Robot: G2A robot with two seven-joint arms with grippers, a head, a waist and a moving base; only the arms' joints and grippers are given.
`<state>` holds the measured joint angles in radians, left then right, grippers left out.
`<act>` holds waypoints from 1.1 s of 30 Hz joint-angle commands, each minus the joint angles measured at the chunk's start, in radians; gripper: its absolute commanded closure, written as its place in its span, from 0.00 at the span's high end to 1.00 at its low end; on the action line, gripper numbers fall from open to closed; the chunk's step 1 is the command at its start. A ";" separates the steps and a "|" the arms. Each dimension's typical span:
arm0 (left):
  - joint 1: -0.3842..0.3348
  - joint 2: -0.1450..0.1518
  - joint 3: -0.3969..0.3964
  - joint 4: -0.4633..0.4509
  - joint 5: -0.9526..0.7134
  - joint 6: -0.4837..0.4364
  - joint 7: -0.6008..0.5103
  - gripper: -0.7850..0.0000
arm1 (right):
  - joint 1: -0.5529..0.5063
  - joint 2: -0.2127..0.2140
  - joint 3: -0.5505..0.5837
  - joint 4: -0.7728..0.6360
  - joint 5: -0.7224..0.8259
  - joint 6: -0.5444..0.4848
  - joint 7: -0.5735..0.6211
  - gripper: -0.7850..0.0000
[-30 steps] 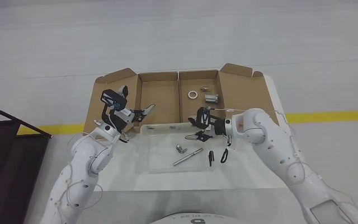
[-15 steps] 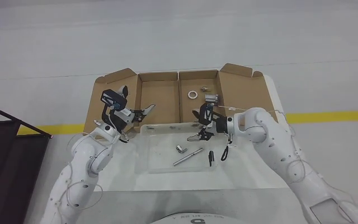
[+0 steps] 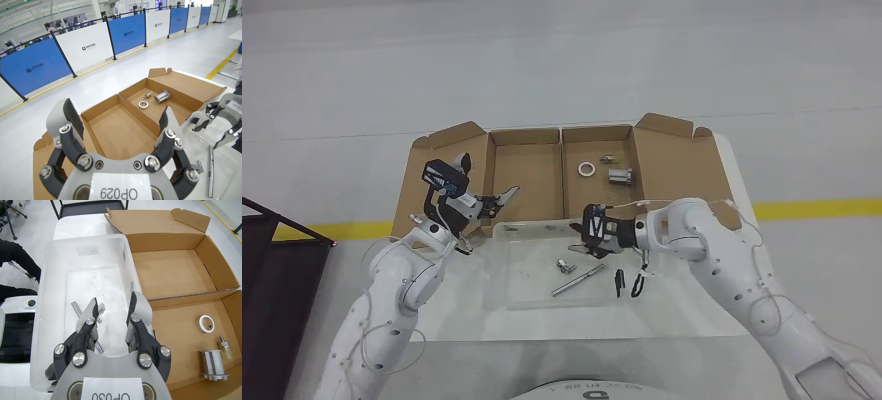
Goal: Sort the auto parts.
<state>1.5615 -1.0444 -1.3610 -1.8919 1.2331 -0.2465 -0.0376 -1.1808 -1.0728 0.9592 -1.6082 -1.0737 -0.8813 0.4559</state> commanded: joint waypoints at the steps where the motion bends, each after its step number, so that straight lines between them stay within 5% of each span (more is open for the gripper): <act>1: 0.000 0.000 0.000 0.000 0.000 0.000 0.000 1.00 | -0.010 0.001 -0.006 -0.018 -0.043 0.025 0.009 0.42; 12: 0.000 0.000 0.000 0.000 0.000 0.000 0.000 1.00 | 0.042 -0.029 -0.127 -0.013 -0.102 0.158 0.154 0.44; 33: 0.000 0.000 0.000 0.000 0.000 0.000 0.000 1.00 | 0.149 -0.091 -0.302 0.097 -0.137 0.193 0.261 0.46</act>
<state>1.5615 -1.0444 -1.3610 -1.8919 1.2331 -0.2465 -0.0376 -1.0345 -1.1619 0.6619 -1.5146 -1.2083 -0.6898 0.7130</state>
